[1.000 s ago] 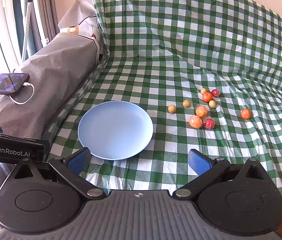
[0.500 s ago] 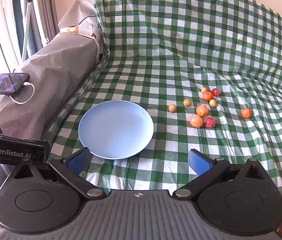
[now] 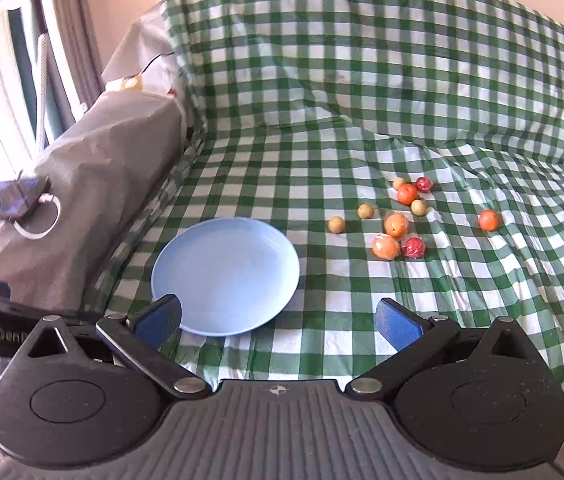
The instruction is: Organize fruits
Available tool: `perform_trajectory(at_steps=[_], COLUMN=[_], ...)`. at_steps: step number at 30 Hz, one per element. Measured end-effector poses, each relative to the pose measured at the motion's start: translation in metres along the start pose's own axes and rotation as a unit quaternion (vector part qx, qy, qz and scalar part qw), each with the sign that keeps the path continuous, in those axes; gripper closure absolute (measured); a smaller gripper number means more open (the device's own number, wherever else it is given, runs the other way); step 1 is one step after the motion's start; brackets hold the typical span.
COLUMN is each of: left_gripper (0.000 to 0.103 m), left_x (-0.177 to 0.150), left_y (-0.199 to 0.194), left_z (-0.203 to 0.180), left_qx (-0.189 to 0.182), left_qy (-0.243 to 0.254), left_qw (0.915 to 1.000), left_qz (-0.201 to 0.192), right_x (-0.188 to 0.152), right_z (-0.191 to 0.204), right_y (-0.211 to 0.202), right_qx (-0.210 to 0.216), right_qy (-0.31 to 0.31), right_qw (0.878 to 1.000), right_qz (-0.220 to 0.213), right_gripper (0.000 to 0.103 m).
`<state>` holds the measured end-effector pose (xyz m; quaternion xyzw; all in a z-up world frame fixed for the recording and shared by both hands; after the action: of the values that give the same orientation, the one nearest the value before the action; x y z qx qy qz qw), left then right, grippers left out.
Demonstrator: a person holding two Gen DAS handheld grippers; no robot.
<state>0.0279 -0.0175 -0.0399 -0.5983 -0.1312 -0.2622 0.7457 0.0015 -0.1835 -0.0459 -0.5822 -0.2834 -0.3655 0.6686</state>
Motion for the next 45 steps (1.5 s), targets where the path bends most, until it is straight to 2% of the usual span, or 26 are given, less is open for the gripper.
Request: perform_trajectory(at_steps=[3,4,7,10,15,21,22,28,32,36,39,43,44,45], left_gripper=[0.000,0.000,0.000,0.000,0.000,0.000,0.000,0.000,0.000,0.001,0.001,0.007,0.015,0.028], left_x=[0.005,0.008,0.014,0.022,0.038,0.067,0.074,0.118,0.137,0.144,0.143,0.143,0.143,0.143], left_y=[0.004,0.005,0.010,0.016,0.033,0.061,0.068,0.108,0.132,0.162,0.177,0.198,0.199,0.202], left_z=[-0.011,-0.015,-0.029,-0.045,-0.079,-0.129,-0.138,-0.188,-0.234,-0.272,-0.290,-0.304,-0.305,-0.307], left_qx=[0.016,0.024,0.019,0.014,0.007,-0.035,-0.041,-0.070,-0.096,-0.116,-0.134,-0.141,-0.148,-0.150], left_qy=[0.020,0.025,0.035,0.045,0.072,0.091,0.091,0.083,0.125,0.150,0.162,0.171,0.170,0.171], left_qw=[0.9997,0.9993,0.9992,0.9989,0.9974,0.9951,0.9947,0.9935,0.9876,0.9818,0.9776,0.9747,0.9738,0.9730], left_qz=[-0.001,-0.012,-0.008,-0.005,0.004,0.017,0.021,0.031,0.007,0.014,0.015,0.029,0.034,0.038], right_x=[0.002,0.004,0.010,0.015,0.006,0.000,0.002,0.013,0.032,0.054,0.064,0.068,0.068,0.067], right_z=[-0.013,-0.020,-0.038,-0.061,-0.101,-0.160,-0.170,-0.229,-0.272,-0.319,-0.346,-0.376,-0.382,-0.386], right_y=[0.002,0.002,0.001,-0.001,0.015,0.037,0.042,0.082,0.115,0.150,0.181,0.218,0.225,0.232], right_qx=[0.003,0.001,-0.021,-0.043,-0.057,-0.095,-0.104,-0.124,-0.155,-0.159,-0.164,-0.169,-0.172,-0.172], right_qy=[0.021,0.023,0.013,0.011,0.067,0.100,0.086,0.076,0.058,0.063,0.056,0.064,0.068,0.071], right_qw=[0.999,0.999,0.998,0.997,0.996,0.990,0.991,0.989,0.986,0.985,0.985,0.983,0.983,0.982], right_qz=[-0.026,-0.040,-0.061,-0.060,-0.024,-0.007,-0.023,-0.010,-0.016,-0.022,-0.011,0.012,0.016,0.020], right_gripper=[0.000,0.000,0.000,0.000,0.000,0.000,0.001,0.001,0.001,0.001,0.006,0.010,0.010,0.010])
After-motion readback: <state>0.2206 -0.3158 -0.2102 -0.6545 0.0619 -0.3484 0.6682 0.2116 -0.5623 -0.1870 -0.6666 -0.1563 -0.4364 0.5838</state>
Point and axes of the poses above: each gripper's, at about its wrist camera, not at the fingertips, and y roughly the way its jaws point, z to its left, x to its top, the point moved 4 cm from there along y, roughly the way its jaws point, and after that the axes turned 8 degrees about x, right-handed, at the moved point
